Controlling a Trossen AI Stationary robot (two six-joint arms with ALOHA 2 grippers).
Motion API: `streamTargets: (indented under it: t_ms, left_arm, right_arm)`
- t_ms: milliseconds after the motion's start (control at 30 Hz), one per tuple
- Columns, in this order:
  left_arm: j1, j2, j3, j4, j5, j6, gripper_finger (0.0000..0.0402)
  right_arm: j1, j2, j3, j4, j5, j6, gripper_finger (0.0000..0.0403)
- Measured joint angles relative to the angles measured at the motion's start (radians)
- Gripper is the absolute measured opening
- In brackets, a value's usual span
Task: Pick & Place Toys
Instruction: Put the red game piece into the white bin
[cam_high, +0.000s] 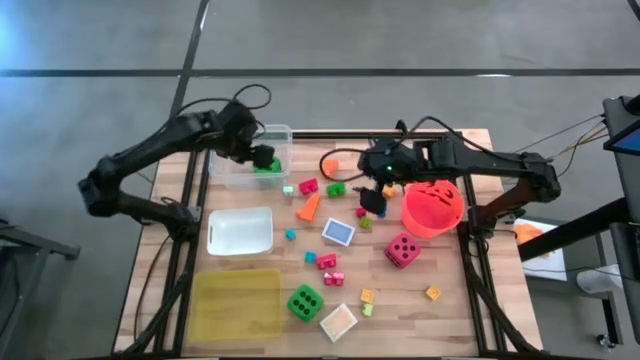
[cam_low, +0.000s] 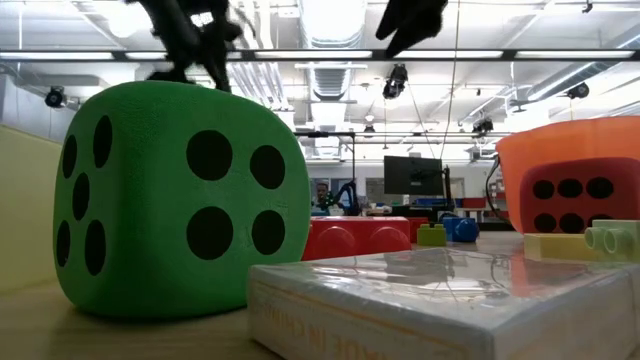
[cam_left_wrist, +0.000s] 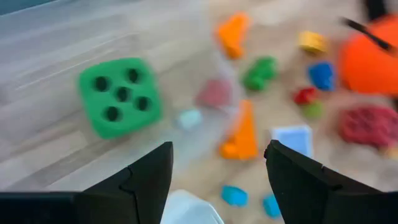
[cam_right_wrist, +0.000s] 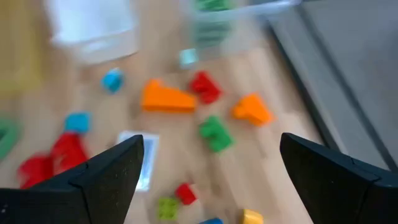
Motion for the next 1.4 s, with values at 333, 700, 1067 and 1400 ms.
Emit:
streamTargets:
  t_ms: [333,700,1067,1400]
  left_arm:
    - [-0.341,-0.163,0.0,-0.002,-0.11,-0.131,0.0244]
    - [-0.582,-0.175,-0.001,-0.002,-0.198,-0.152,0.0243]
    - [-0.629,-0.211,-0.001,-0.002,-0.221,-0.208,0.0243]
    - [-0.628,-0.208,-0.001,0.004,-0.221,-0.213,0.0243]
  right_arm:
    - [-0.004,0.144,0.0,-0.053,-0.164,-0.302,0.037]
    - [-0.029,0.327,-0.027,-0.063,-0.165,-0.429,0.037]
    - [-0.069,0.334,-0.239,0.102,-0.16,-0.416,0.0297]
    - [-0.072,0.346,-0.312,0.134,-0.093,-0.428,0.0223]
